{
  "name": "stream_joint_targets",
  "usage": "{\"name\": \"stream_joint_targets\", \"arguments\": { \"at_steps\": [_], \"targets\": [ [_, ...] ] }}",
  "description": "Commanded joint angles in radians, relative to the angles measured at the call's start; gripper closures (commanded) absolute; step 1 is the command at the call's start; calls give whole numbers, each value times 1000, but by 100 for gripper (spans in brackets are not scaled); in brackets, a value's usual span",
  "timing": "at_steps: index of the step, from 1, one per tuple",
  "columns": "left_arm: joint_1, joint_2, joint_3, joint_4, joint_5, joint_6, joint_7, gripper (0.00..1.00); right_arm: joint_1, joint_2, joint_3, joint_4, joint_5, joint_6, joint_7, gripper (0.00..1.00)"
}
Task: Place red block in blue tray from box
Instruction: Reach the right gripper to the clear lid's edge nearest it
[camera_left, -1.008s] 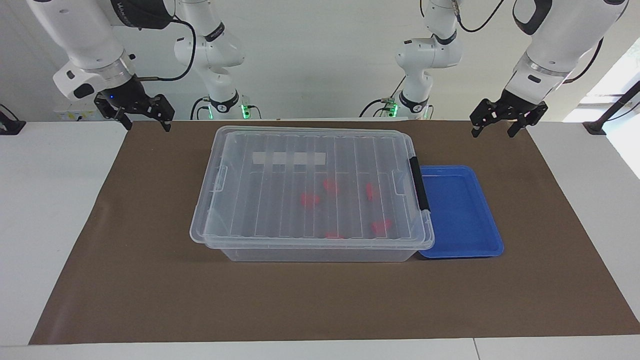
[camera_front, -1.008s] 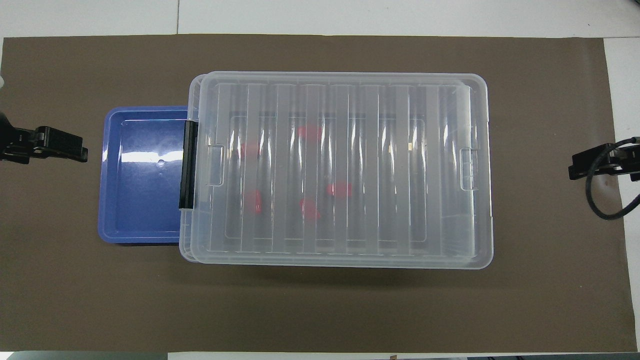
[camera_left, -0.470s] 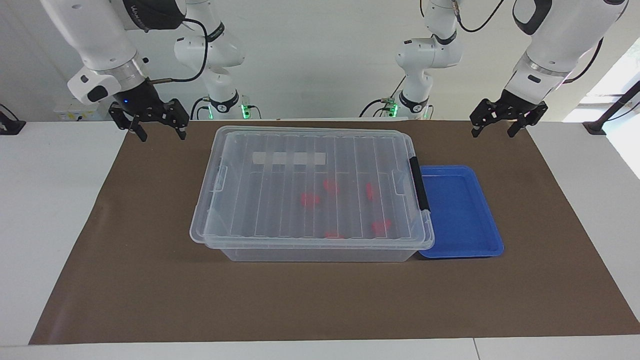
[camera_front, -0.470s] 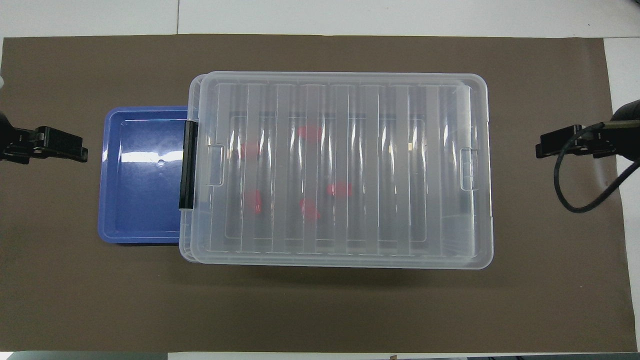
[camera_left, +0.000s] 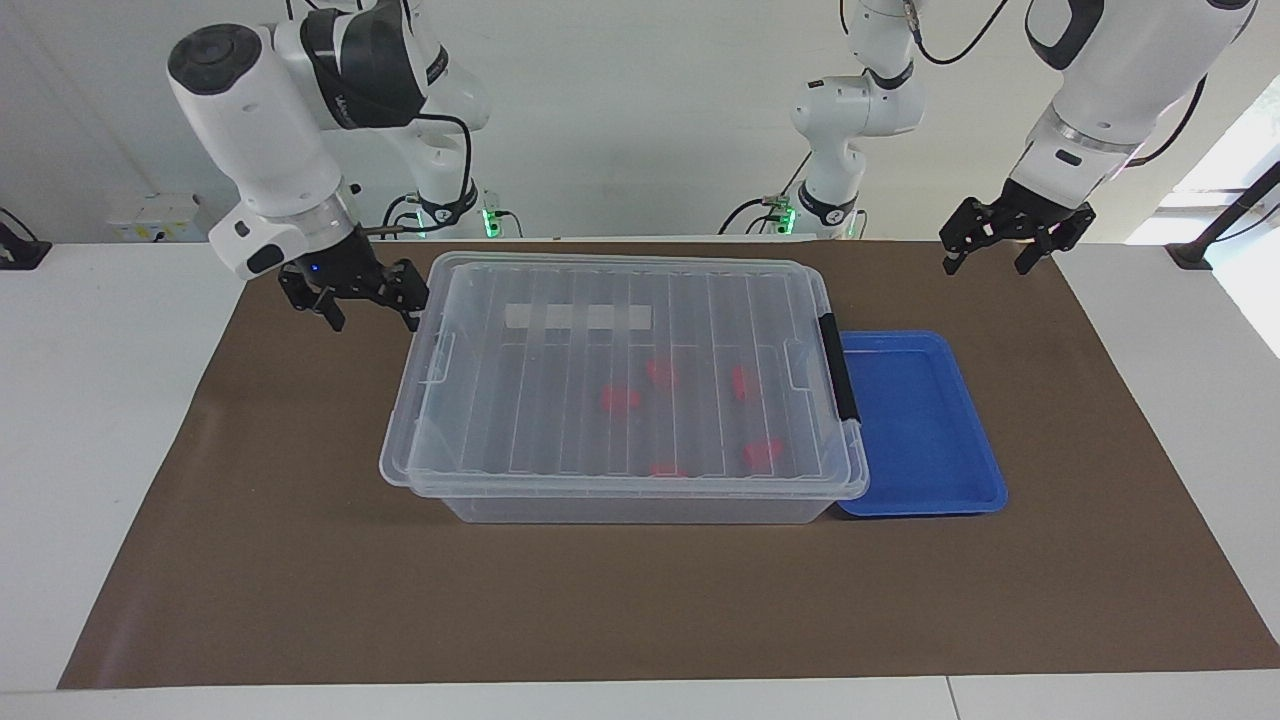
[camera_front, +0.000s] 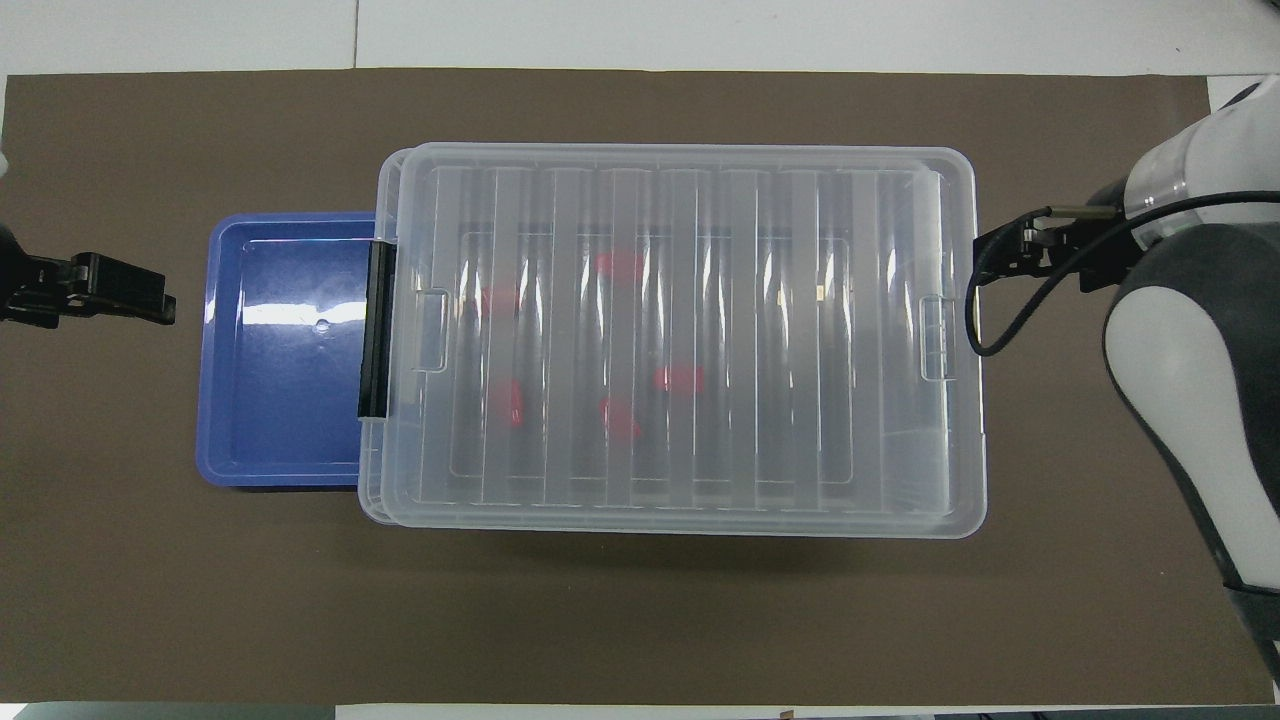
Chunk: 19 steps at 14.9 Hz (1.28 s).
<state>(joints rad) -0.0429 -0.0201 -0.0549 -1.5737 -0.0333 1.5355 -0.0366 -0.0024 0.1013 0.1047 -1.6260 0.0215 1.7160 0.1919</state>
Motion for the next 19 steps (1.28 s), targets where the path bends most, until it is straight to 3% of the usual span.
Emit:
{"name": "stream_joint_targets", "arguments": {
  "at_steps": [1, 9, 19],
  "targets": [
    [9, -17, -2, -15, -11, -9, 9, 0, -8, 41, 21, -12, -20, 54, 61, 0],
    [9, -17, -2, -15, -11, -9, 9, 0, -10, 12, 39, -150, -25, 82, 70, 0],
    [9, -17, -2, -15, -11, -9, 9, 0, -16, -21, 32, -227, -38, 76, 24, 0]
  ]
}}
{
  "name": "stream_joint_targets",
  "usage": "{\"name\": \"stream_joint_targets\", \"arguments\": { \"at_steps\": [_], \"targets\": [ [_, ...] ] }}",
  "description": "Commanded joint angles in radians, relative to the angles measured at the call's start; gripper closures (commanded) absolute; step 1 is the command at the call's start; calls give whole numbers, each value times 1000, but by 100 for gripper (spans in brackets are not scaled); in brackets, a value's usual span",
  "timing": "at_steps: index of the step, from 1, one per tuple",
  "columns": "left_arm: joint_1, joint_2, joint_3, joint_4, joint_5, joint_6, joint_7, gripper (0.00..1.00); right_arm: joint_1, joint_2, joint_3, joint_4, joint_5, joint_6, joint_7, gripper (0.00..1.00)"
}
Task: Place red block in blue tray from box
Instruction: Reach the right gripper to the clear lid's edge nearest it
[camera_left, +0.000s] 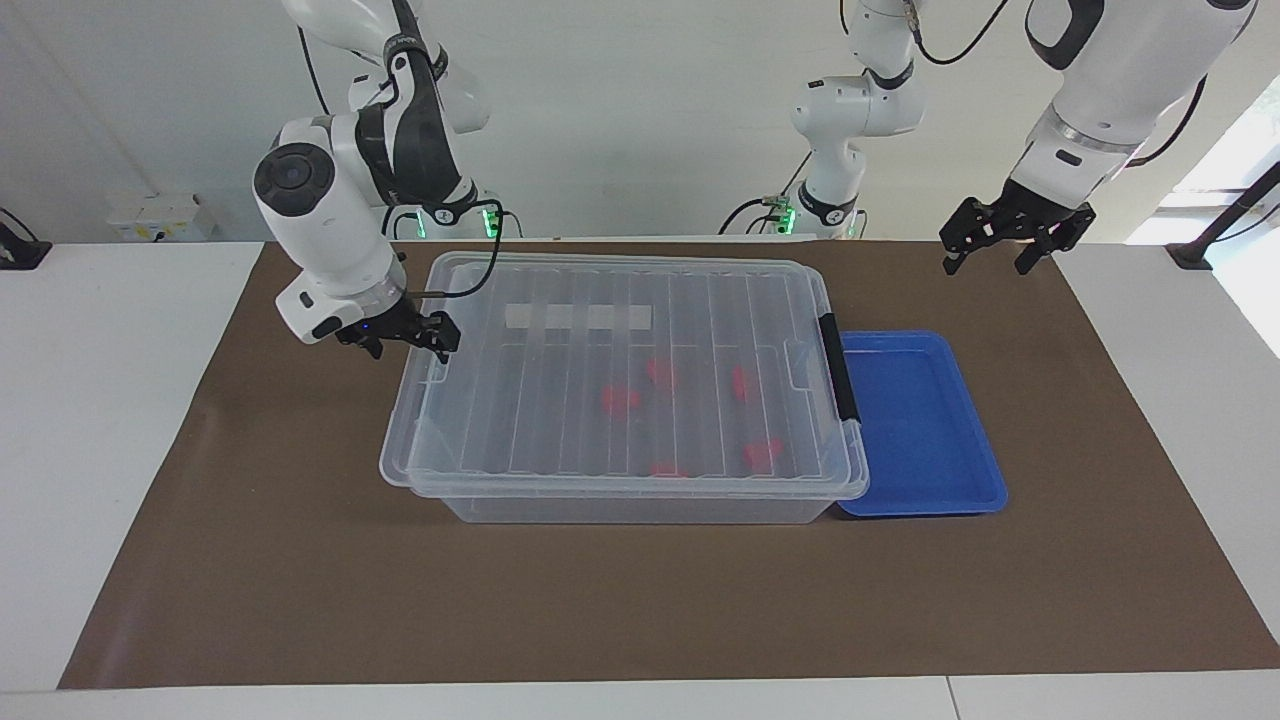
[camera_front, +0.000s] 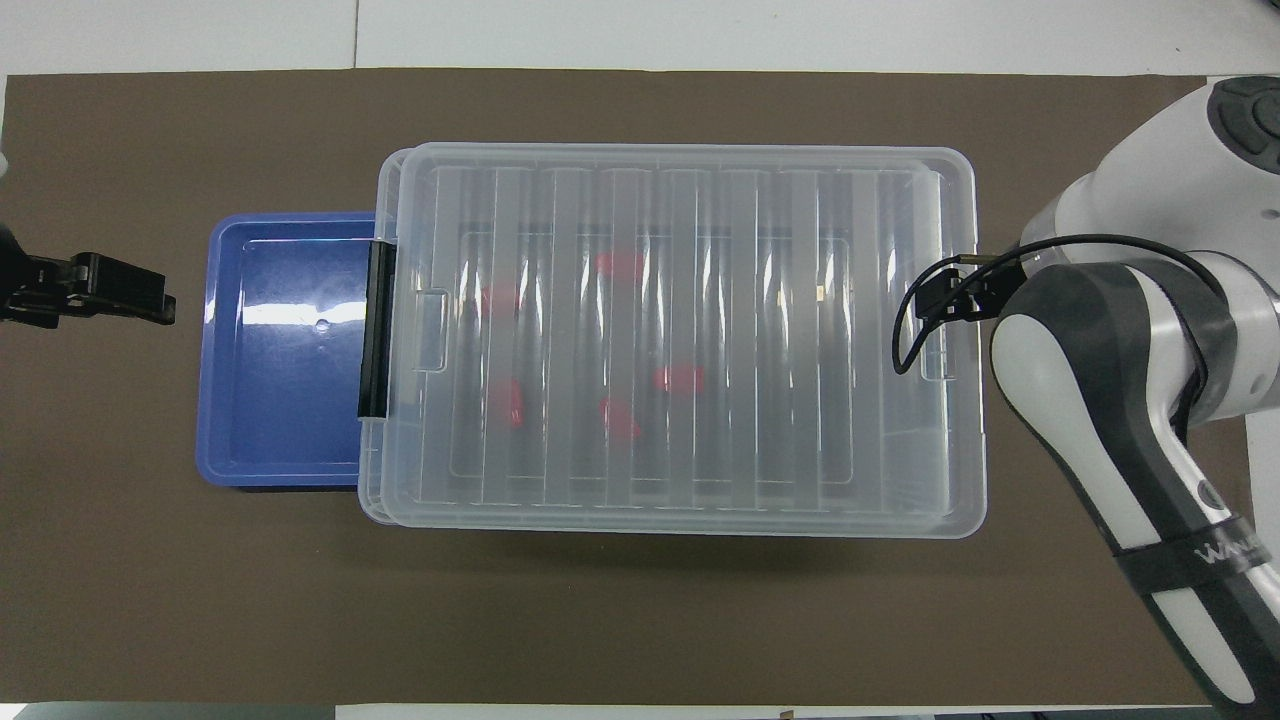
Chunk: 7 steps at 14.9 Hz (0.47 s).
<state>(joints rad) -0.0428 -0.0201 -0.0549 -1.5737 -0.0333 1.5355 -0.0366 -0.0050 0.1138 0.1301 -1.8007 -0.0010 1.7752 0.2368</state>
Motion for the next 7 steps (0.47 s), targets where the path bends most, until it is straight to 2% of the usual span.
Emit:
{"name": "stream_joint_targets", "arguments": {
  "at_steps": [1, 7],
  "targets": [
    [9, -17, -2, -15, -11, -8, 9, 0, -13, -36, 5, -63, -16, 18, -23, 0],
    [9, -17, -2, -15, -11, -6, 9, 0, -15, -46, -29, -80, -17, 30, -103, 0]
  ]
}}
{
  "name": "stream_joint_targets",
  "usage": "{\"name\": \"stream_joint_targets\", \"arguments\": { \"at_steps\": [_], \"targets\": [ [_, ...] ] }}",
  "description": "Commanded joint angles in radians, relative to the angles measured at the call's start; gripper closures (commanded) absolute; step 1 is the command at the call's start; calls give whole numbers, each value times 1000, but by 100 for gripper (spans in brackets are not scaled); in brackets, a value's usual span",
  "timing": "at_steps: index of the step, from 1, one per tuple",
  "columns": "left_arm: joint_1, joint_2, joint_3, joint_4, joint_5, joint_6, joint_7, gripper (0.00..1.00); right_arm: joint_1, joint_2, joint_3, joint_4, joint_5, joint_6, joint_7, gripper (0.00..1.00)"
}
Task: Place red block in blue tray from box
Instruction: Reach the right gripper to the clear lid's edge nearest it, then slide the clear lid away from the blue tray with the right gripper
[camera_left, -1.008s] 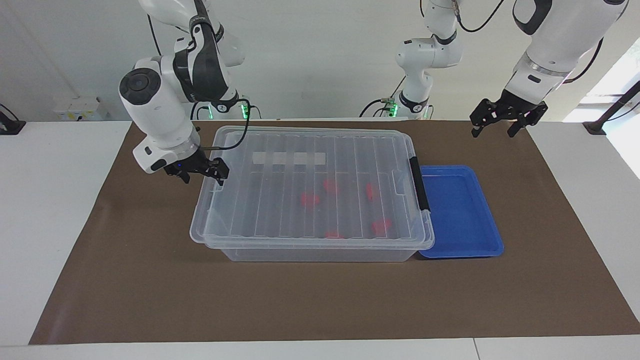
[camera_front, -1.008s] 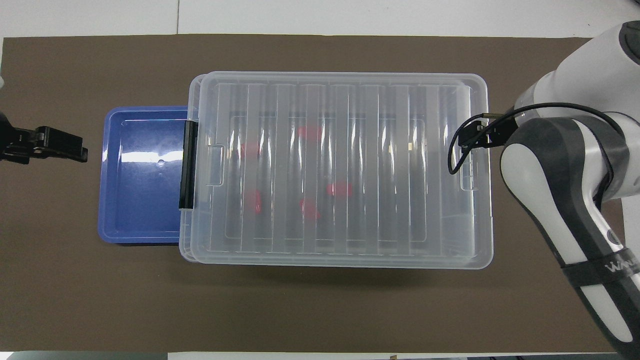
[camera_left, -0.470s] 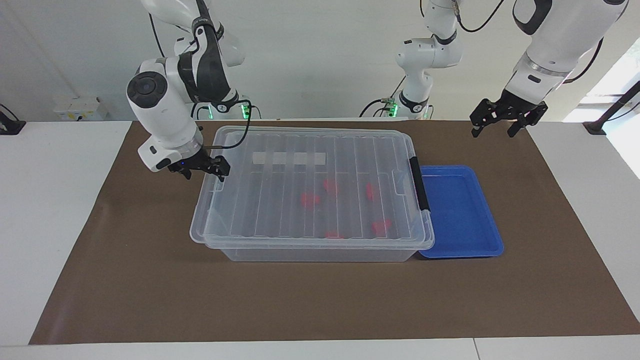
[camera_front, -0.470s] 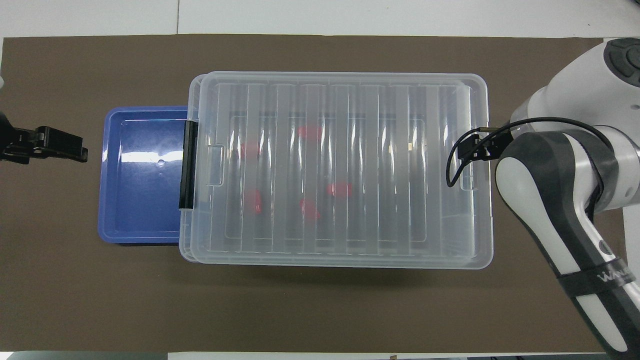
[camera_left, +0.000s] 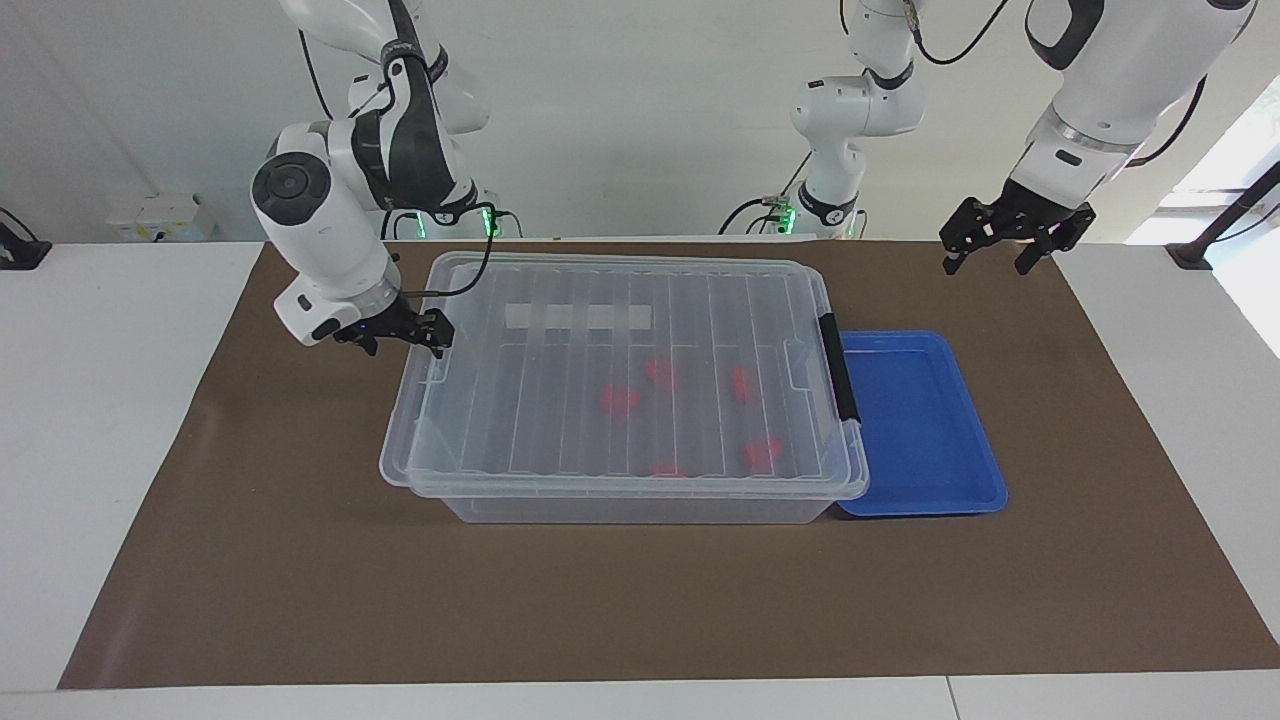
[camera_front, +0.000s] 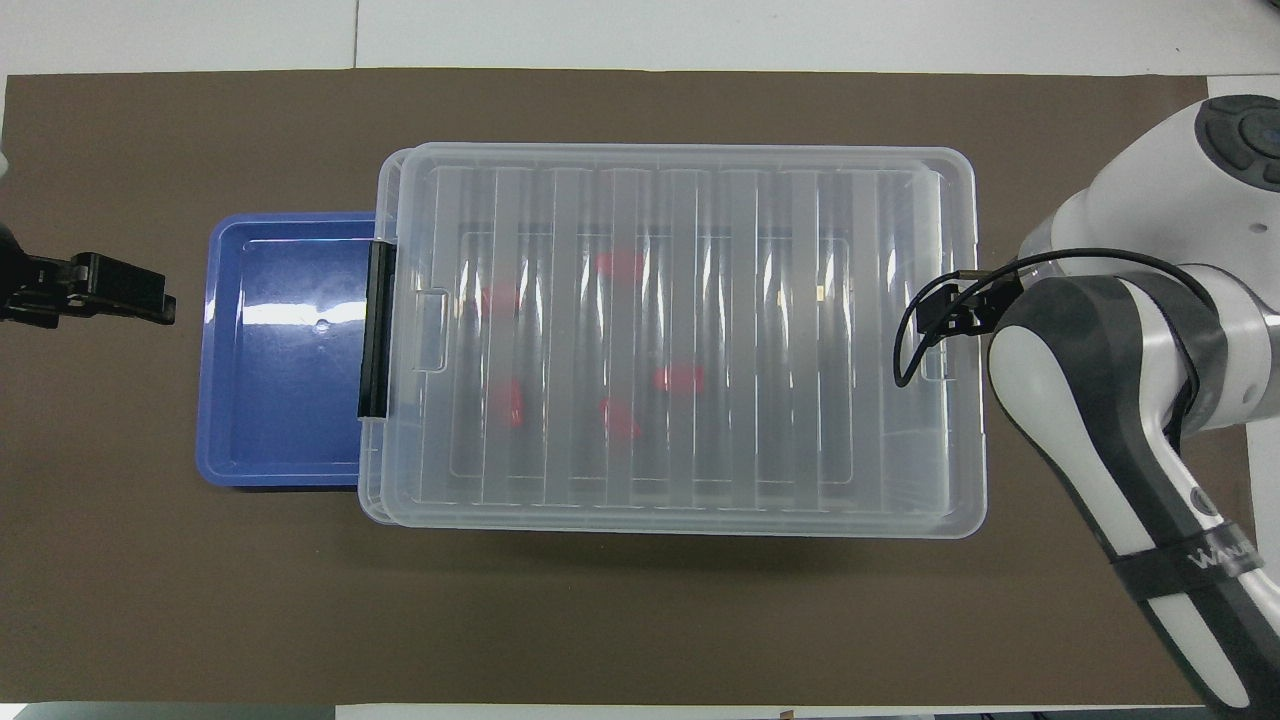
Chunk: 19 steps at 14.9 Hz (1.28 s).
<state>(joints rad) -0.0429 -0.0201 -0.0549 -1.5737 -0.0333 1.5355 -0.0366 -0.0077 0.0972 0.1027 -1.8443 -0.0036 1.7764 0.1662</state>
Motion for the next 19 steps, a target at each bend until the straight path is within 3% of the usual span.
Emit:
{"name": "stream_joint_targets", "arguments": {
  "at_steps": [1, 19],
  "targets": [
    [9, -17, -2, -15, -11, -8, 9, 0, -12, -30, -8, -39, -15, 37, -39, 0],
    [3, -17, -2, -15, -11, -12, 4, 0, -37, -30, -113, -52, -18, 92, -264, 0]
  ]
}}
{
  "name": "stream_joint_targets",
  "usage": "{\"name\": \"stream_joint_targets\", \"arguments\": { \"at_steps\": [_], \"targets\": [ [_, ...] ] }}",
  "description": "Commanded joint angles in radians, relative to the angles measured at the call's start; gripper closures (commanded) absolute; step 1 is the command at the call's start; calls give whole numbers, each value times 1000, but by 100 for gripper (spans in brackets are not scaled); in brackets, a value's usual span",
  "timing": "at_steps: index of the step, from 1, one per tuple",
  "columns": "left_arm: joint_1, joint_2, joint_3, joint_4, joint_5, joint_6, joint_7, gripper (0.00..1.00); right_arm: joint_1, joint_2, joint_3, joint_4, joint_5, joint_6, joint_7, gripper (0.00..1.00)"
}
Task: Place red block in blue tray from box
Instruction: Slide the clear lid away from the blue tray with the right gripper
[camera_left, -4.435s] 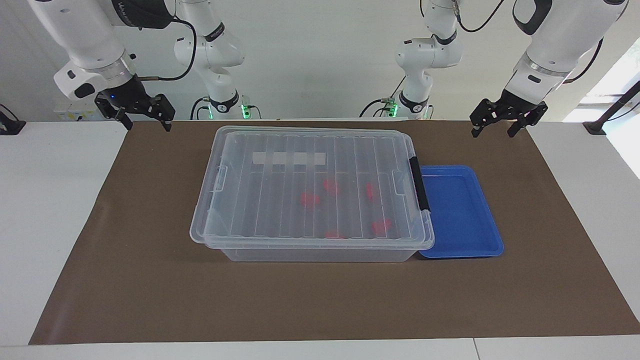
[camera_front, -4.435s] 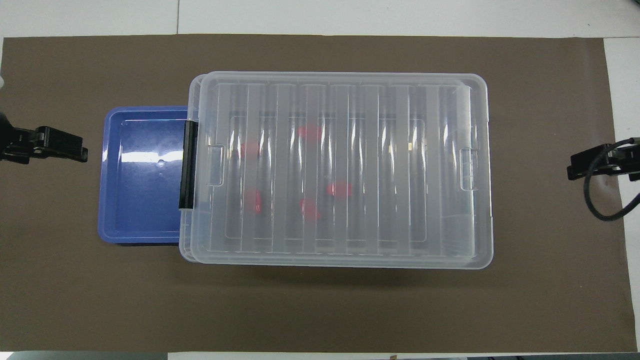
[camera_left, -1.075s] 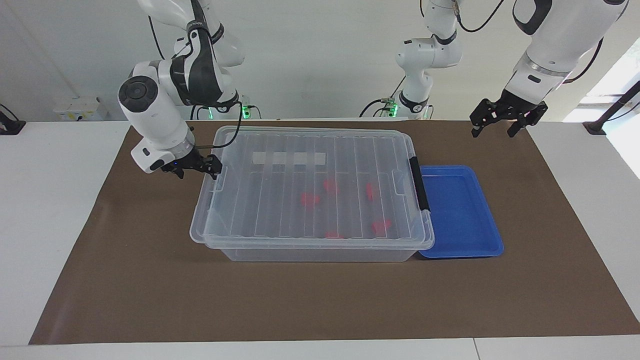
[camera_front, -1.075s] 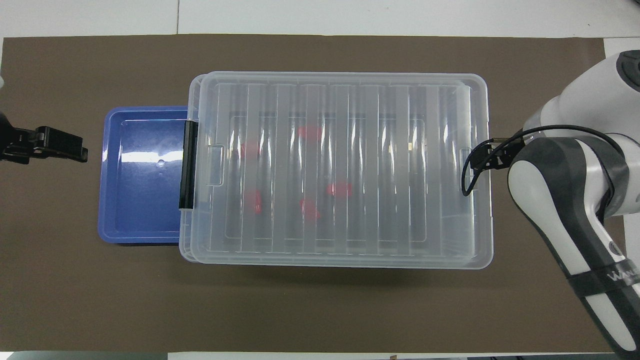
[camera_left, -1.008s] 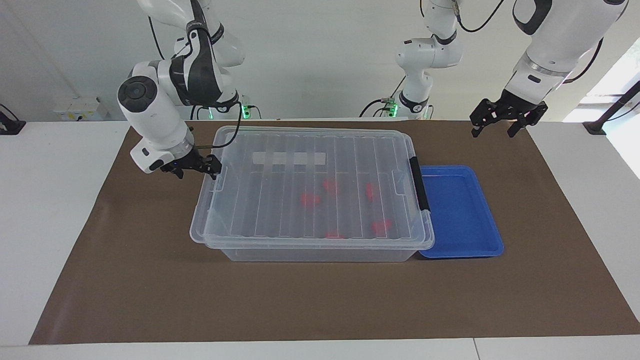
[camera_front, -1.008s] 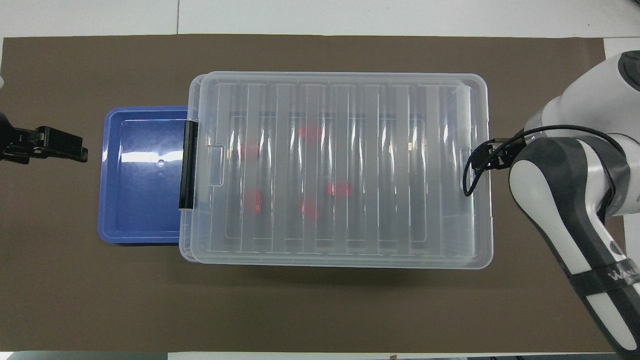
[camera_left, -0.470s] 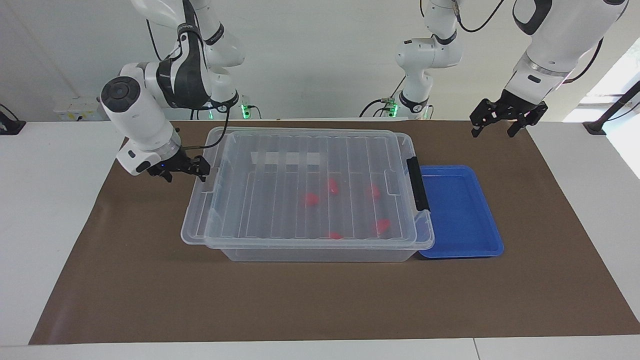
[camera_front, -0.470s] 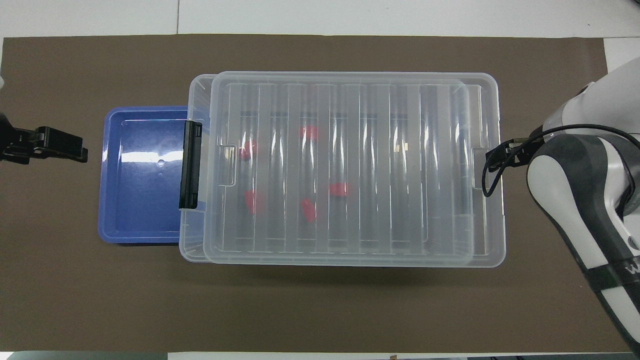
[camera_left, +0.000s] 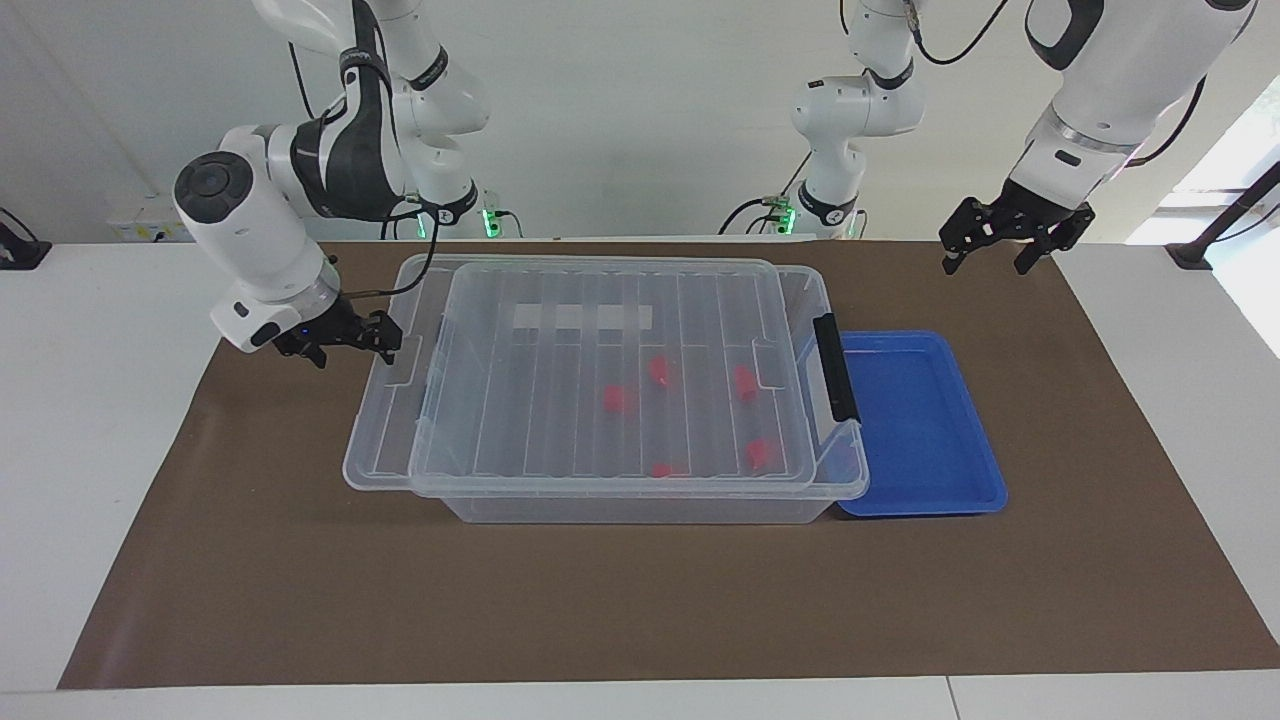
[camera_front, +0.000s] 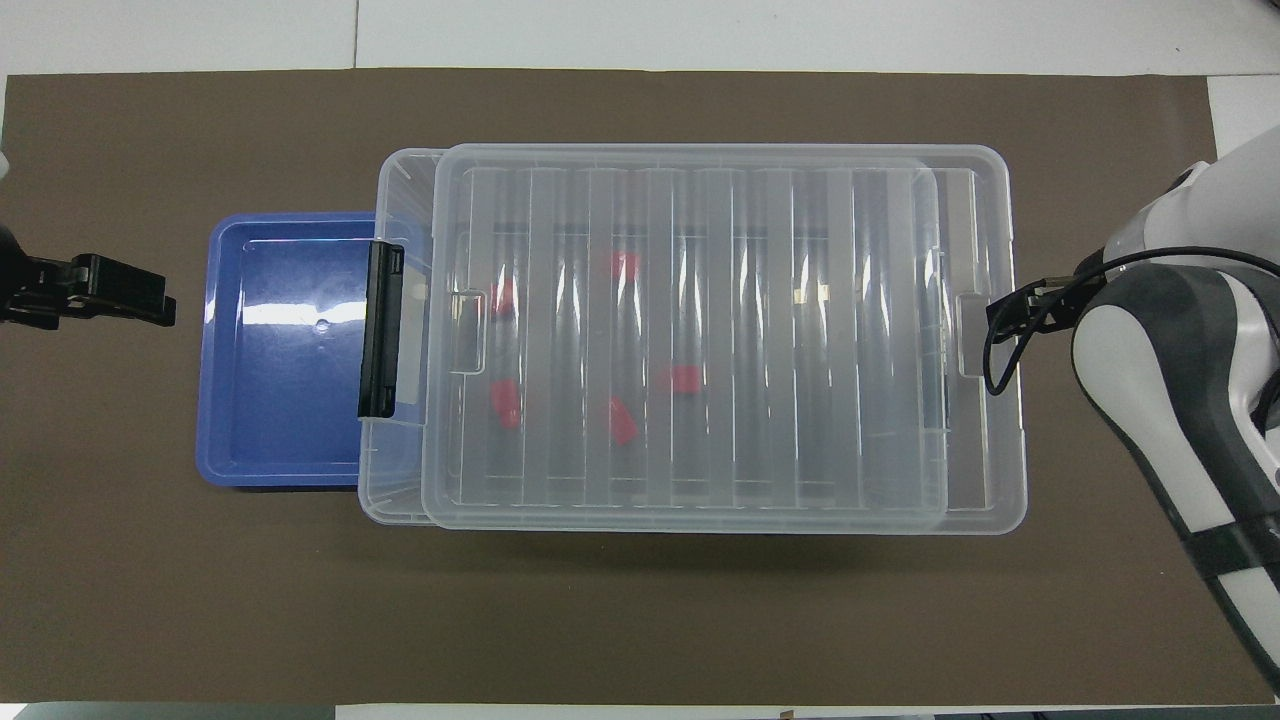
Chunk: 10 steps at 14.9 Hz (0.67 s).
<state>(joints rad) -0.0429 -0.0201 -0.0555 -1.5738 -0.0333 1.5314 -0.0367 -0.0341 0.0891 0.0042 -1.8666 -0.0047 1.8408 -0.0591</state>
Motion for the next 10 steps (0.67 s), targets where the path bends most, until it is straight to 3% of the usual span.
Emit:
{"name": "stream_joint_targets", "arguments": {
  "at_steps": [1, 10],
  "targets": [
    [0, -17, -1, -15, -11, -7, 3, 0, -10, -22, -16, -29, -17, 28, -53, 0],
    [-8, -17, -10, -15, -10, 4, 1, 0, -9, -20, -90, -31, -18, 72, -166, 0]
  ]
}}
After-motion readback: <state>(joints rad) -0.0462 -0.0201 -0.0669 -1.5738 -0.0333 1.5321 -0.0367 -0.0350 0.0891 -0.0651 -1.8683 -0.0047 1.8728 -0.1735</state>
